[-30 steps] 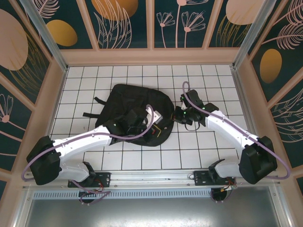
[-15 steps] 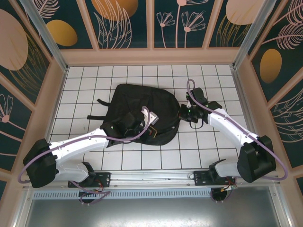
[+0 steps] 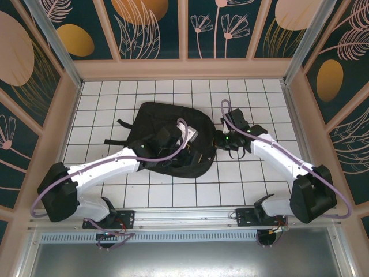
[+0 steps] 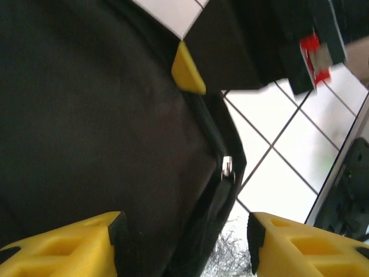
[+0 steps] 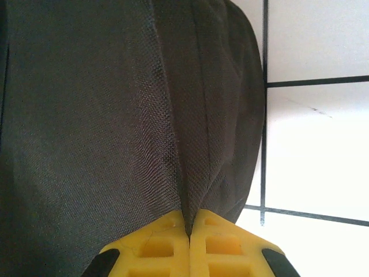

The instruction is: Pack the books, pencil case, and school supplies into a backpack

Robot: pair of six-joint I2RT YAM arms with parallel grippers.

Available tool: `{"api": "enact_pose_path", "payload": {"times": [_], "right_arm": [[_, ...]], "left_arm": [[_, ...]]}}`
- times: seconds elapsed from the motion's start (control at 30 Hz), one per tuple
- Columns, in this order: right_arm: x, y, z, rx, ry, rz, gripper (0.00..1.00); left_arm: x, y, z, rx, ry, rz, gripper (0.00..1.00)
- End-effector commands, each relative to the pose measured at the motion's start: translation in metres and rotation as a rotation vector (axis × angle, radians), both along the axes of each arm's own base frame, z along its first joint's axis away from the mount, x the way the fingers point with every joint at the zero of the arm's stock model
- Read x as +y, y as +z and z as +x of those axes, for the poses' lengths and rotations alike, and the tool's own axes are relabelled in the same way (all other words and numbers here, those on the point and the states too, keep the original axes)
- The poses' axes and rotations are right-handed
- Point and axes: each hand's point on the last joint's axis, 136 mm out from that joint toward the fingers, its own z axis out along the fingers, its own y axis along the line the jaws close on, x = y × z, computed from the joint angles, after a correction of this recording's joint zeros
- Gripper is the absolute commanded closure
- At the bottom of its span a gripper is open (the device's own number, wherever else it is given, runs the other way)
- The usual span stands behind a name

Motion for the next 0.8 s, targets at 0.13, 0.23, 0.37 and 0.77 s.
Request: {"api": "enact_pose_path", "payload": {"times": [0.13, 0.23, 0.37, 0.77], "right_arm": [[0.024, 0.04, -0.001, -0.149, 0.132, 0.134, 1.0], [0.024, 0.038, 0.001, -0.147, 0.13, 0.128, 1.0], [0.024, 0.029, 0.003, -0.122, 0.122, 0.112, 1.0], [0.027, 0.03, 0.01, -0.11, 0.11, 0.113, 1.0]], "left_arm": [[-0.015, -0.033, -0.009, 0.149, -0.05, 0.029, 0.42], [-0.021, -0.046, -0.019, 0.213, -0.097, 0.029, 0.43], [-0.026, -0.043, -0.029, 0.247, -0.144, -0.011, 0.4], [-0.029, -0.077, -0.049, 0.287, -0.209, 0.092, 0.6]]}}
